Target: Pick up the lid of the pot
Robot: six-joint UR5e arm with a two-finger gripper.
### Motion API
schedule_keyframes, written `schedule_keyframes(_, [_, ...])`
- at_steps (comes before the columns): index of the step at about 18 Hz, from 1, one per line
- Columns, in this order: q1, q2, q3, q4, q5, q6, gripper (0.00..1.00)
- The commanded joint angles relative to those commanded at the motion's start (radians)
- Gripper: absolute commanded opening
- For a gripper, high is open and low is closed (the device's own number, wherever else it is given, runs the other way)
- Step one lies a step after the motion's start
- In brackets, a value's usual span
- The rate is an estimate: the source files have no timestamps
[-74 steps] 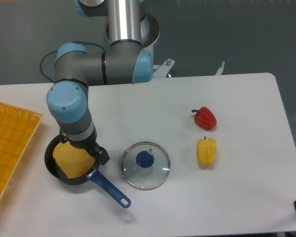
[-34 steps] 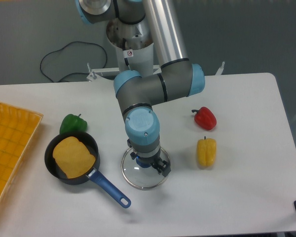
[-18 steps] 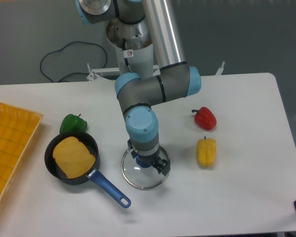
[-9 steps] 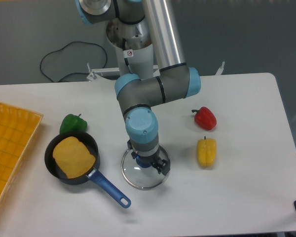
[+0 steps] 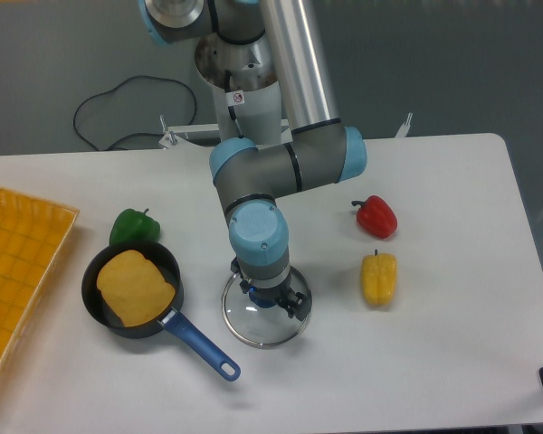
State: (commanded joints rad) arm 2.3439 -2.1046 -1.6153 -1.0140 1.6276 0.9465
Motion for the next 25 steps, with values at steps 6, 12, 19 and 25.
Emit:
schedule_keyframes(6, [0.0,-0.006,0.009,-0.005,-0.002,0.003,0.67])
schedule_keyframes(12, [0.0,-0.006,0.011,-0.006,-0.003,0.006,0.55])
schedule_keyframes(19, [0.003,-0.002,0.026,-0.017,-0.011,0.006,0.51])
schedule_keyframes(25, [0.002,0.003,0.046,-0.069,-0.015,0.011,0.49])
